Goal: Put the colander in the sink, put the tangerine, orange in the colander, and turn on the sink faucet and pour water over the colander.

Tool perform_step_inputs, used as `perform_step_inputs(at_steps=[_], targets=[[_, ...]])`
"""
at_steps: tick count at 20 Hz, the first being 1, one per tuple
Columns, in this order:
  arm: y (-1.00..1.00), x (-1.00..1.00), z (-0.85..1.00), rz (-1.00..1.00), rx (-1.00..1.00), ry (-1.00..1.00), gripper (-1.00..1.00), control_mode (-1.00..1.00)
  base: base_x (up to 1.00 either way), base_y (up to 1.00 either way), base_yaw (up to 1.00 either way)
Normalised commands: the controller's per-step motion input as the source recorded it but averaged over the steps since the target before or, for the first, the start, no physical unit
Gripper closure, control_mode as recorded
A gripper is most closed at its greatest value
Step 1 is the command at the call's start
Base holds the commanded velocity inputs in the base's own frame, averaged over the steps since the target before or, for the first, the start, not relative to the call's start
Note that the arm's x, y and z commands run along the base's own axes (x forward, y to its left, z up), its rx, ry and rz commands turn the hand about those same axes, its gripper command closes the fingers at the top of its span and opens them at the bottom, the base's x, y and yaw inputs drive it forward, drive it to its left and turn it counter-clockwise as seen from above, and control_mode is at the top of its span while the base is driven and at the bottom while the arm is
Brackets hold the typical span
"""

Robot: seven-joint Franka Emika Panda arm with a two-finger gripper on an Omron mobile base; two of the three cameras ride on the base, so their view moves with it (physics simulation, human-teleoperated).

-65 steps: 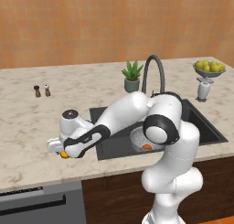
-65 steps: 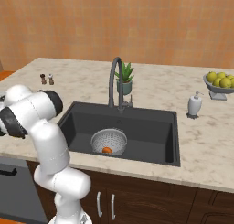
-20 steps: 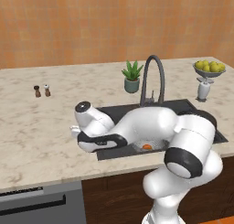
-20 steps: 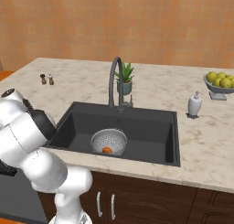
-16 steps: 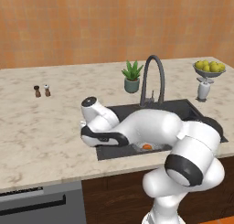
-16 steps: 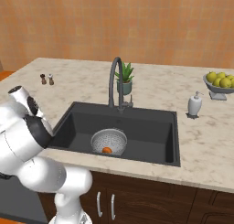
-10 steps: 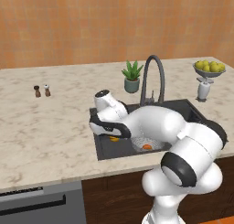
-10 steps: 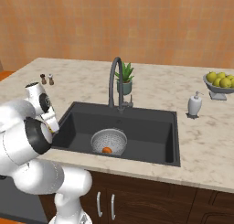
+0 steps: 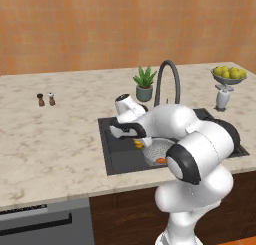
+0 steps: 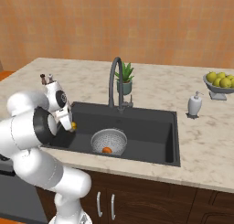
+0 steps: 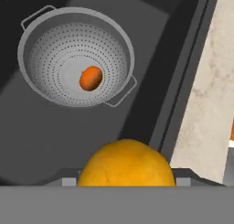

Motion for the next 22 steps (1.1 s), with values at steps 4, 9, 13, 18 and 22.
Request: perform_step_inputs(at_steps=[4, 9, 13, 18, 22], targets=[[-0.58, 0.01, -0.14, -0.02, -0.16, -0.06, 1.0, -1.0, 0.0, 0.0, 0.0], [-0.65, 0.1, -0.14, 0.0, -0.07, -0.02, 1.0, -1.0, 0.0, 0.0, 0.0], [-0.41, 0.0, -0.21, 0.0, 0.0, -0.01, 1.0, -1.0, 0.0, 0.0, 0.0], [-0.23, 0.07, -0.27, 0.02, 0.0, 0.0, 1.0, -1.0, 0.0, 0.0, 0.0], [-0.17, 0.15, -0.23, 0.02, 0.0, 0.0, 1.0, -1.0, 0.0, 0.0, 0.0]])
